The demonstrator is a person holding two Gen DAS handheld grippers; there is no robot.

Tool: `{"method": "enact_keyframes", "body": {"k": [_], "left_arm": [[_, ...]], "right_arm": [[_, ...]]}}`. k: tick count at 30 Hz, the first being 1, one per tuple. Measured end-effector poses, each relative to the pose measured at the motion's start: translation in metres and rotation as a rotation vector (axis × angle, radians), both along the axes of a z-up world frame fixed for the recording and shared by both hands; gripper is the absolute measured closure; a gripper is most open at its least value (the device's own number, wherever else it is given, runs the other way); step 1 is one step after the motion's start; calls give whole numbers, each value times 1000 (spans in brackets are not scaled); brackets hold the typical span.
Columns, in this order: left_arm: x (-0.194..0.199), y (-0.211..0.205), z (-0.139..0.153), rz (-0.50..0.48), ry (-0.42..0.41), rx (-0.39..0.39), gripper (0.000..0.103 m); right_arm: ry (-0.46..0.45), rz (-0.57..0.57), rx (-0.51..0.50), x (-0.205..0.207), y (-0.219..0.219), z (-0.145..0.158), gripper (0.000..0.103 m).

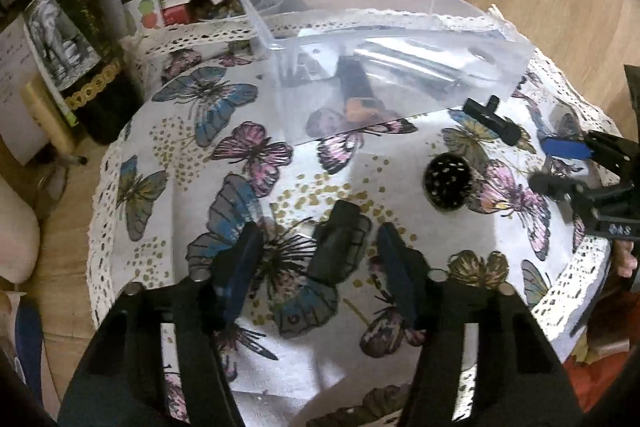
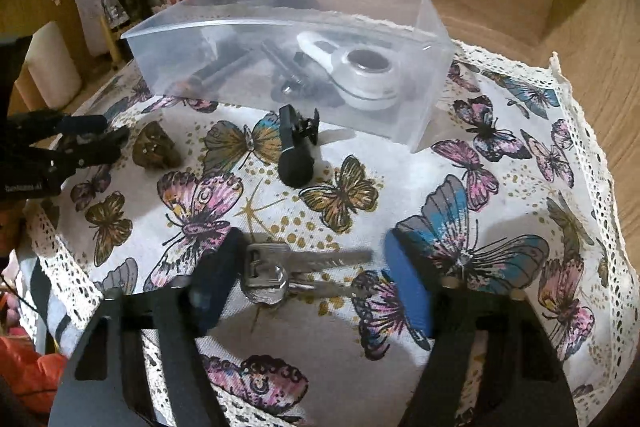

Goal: Organize rigid objects
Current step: 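Grasp a small black part with the left tool while the right tool grasps the silver keys, then carry the black part and keys into the clear box and release them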

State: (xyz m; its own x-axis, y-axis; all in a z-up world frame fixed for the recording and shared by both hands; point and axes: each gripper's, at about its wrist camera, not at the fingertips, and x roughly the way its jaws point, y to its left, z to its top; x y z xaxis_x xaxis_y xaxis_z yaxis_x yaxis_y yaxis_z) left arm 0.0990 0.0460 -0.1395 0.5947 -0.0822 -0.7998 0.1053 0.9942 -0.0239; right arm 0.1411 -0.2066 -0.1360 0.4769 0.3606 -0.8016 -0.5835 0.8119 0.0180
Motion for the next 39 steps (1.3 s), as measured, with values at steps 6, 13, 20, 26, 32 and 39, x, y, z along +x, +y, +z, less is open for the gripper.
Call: {"method": "enact_keyframes", "body": {"k": [6,13,20,26,32,39], "left_arm": [[-2,-8,1,-20,-24,33,77],[-5,2,7,22,-41,27,77],[-14,8,40,52,-140,35,77],[-16,11,68,66,-226,25,77],[-4,12,82,73,-259,1,77],[15,14,93,99,-282,-35,77]], "right_arm": [[-13,-20,12,-2,0,-1,45],[-49,-68,59,-4,-10,14,45],[-147,-104,105,-4,-19,49,45],[-220,-136,153,1,-25,76,45],[-282,-162,209,11,-27,103,45],[-368,-174,259,28,-17,136,45]]}}
